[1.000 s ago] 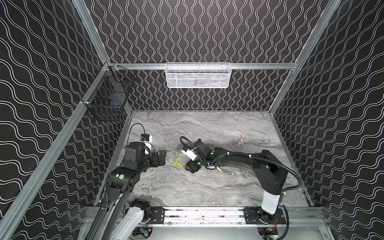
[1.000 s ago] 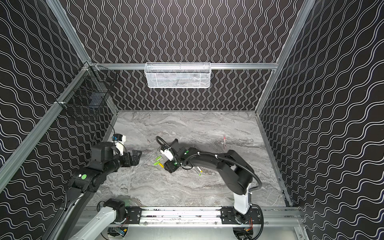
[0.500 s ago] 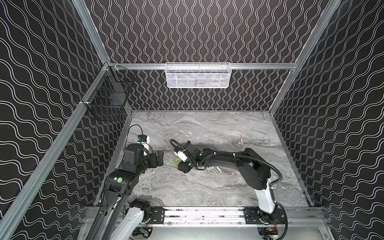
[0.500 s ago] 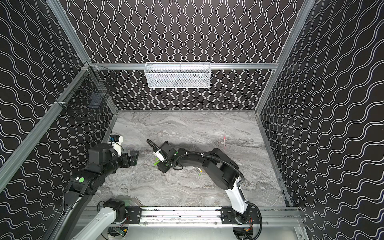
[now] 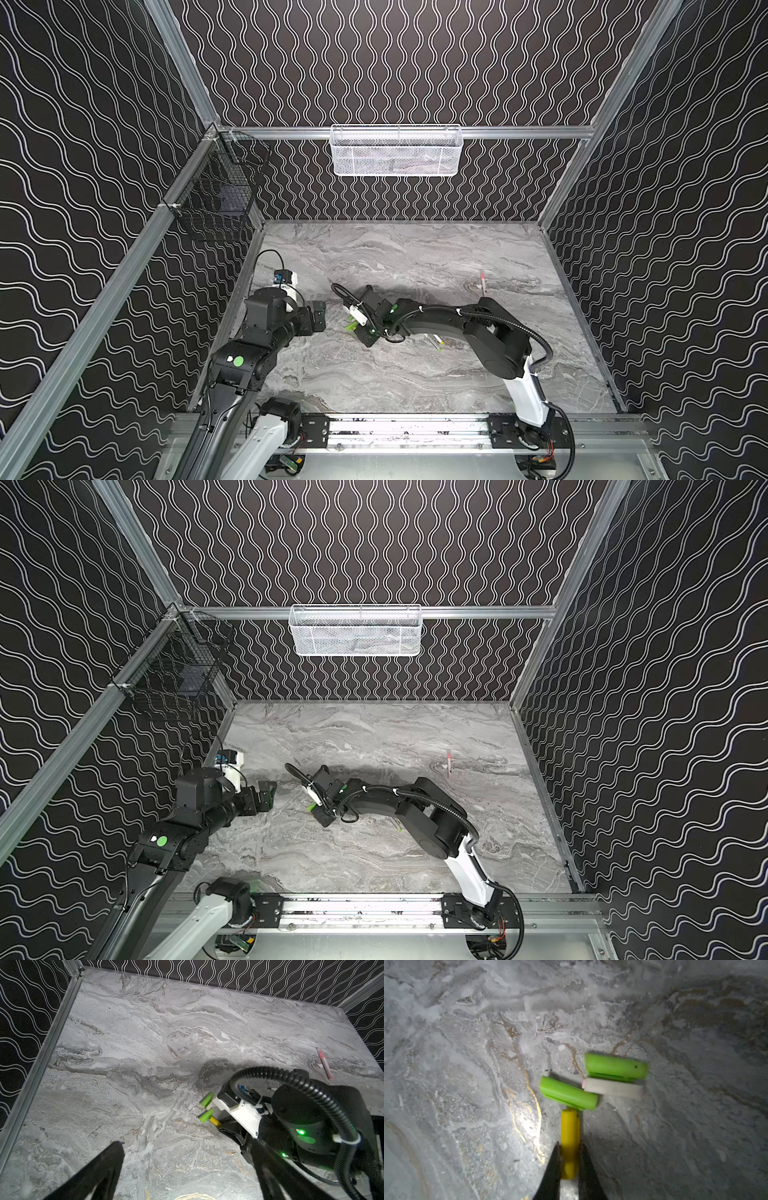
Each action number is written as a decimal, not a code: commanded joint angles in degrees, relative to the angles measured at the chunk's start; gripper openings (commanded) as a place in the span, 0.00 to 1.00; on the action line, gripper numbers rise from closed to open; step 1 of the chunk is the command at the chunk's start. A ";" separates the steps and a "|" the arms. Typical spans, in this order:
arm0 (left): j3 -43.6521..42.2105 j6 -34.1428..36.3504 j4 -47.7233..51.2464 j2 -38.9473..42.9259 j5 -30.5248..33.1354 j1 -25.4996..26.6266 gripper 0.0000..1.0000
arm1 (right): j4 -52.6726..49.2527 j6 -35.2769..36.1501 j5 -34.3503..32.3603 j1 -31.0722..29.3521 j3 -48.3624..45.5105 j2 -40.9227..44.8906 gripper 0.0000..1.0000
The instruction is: Insert the pens into the pen caps
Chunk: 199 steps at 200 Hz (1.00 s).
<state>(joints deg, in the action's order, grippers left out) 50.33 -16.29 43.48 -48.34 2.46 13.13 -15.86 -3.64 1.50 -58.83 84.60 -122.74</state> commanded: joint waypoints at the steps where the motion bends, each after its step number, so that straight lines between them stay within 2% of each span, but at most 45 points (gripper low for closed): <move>1: 0.30 -0.36 -1.30 -0.42 -0.17 -0.21 0.99 | -3.81 -0.62 -2.03 -0.16 -0.90 0.06 0.08; 39: 0.23 -0.32 -1.43 -0.63 -0.59 -0.21 0.99 | -5.37 -3.25 -4.61 0.02 -7.87 4.96 0.08; 67: 0.22 -0.24 -1.64 -1.10 -1.17 -0.29 0.99 | -9.68 -9.26 -6.83 0.51 -12.58 9.52 0.08; 83: 0.26 -0.20 -1.76 -1.33 -1.46 -0.42 0.99 | -11.10 -12.49 -5.61 0.74 -14.40 11.75 0.08; 91: 0.23 -0.10 -1.91 -1.41 -1.57 -0.49 0.99 | -11.21 -13.55 -5.04 0.68 -15.12 12.74 0.11; 120: 0.24 -0.07 -1.91 -1.74 -1.87 -0.73 0.99 | -7.33 -16.96 -1.41 0.57 -19.14 18.63 0.43; 133: 0.15 -0.13 -1.88 -1.70 -1.87 -0.77 0.99 | -5.04 -17.49 -1.10 0.68 -20.82 21.29 0.49; 165: 0.12 -0.12 -1.75 -1.60 -1.93 -0.73 0.98 | -4.26 -17.37 -1.06 2.09 -22.44 24.38 0.58; 199: 0.05 -0.15 -1.83 -1.21 -2.00 -0.75 0.99 | -3.73 -15.92 0.39 4.09 -23.76 24.46 0.54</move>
<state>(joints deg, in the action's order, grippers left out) 50.33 -16.29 43.38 -49.65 0.75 12.53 -20.88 -19.88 0.10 -55.90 61.78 -98.63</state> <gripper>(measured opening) 0.986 0.562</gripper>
